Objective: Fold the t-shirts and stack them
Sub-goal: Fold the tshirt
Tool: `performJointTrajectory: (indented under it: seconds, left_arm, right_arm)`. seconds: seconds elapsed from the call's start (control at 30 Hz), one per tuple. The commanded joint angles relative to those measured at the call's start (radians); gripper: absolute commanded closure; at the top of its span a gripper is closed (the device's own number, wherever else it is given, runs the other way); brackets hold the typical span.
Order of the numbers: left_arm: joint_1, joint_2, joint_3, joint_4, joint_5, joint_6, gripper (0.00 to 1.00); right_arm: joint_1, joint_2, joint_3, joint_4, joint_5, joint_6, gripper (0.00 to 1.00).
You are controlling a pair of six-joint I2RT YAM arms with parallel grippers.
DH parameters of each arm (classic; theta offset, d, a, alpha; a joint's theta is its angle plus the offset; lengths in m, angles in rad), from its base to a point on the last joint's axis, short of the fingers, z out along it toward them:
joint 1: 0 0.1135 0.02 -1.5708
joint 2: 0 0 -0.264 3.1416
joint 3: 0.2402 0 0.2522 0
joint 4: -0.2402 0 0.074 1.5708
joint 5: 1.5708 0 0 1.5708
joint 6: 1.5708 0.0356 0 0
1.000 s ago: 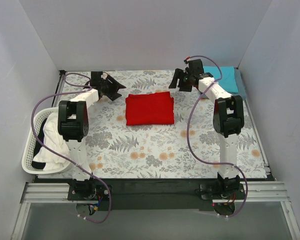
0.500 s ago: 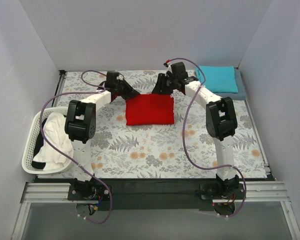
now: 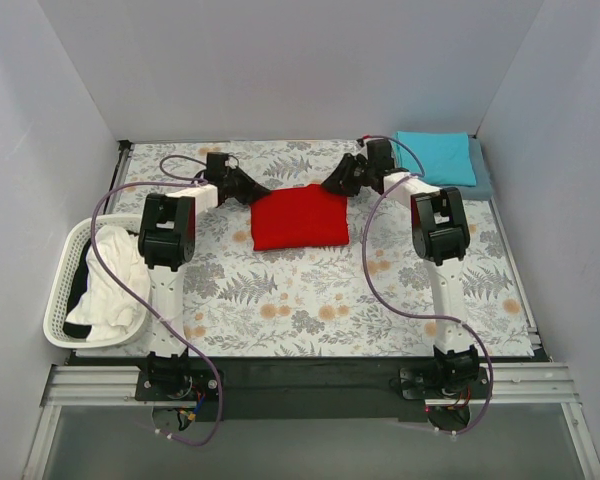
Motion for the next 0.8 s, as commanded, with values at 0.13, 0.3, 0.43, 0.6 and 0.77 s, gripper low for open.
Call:
performJointTrajectory:
  seconds: [0.13, 0.3, 0.43, 0.6, 0.77]
  left_arm:
    - [0.043, -0.011, -0.038, 0.015, 0.000, -0.034, 1.00]
    - [0.059, -0.012, 0.052, 0.020, 0.077, 0.024, 1.00]
    - [0.059, -0.018, 0.115, 0.023, 0.151, 0.058, 0.83]
    - [0.054, -0.098, 0.117, 0.012, 0.181, 0.062, 0.68]
    - [0.007, -0.238, -0.012, -0.039, 0.114, 0.081, 0.68]
  right_arm:
    - [-0.079, -0.041, -0.152, 0.129, -0.064, 0.126, 0.55]
    - [-0.095, -0.104, -0.125, 0.131, -0.083, 0.052, 0.51]
    - [-0.115, -0.187, -0.123, 0.129, -0.098, 0.011, 0.40]
    - [-0.131, -0.293, -0.166, 0.058, -0.066, -0.054, 0.30]
    - [-0.130, -0.362, -0.230, -0.108, 0.058, -0.198, 0.25]
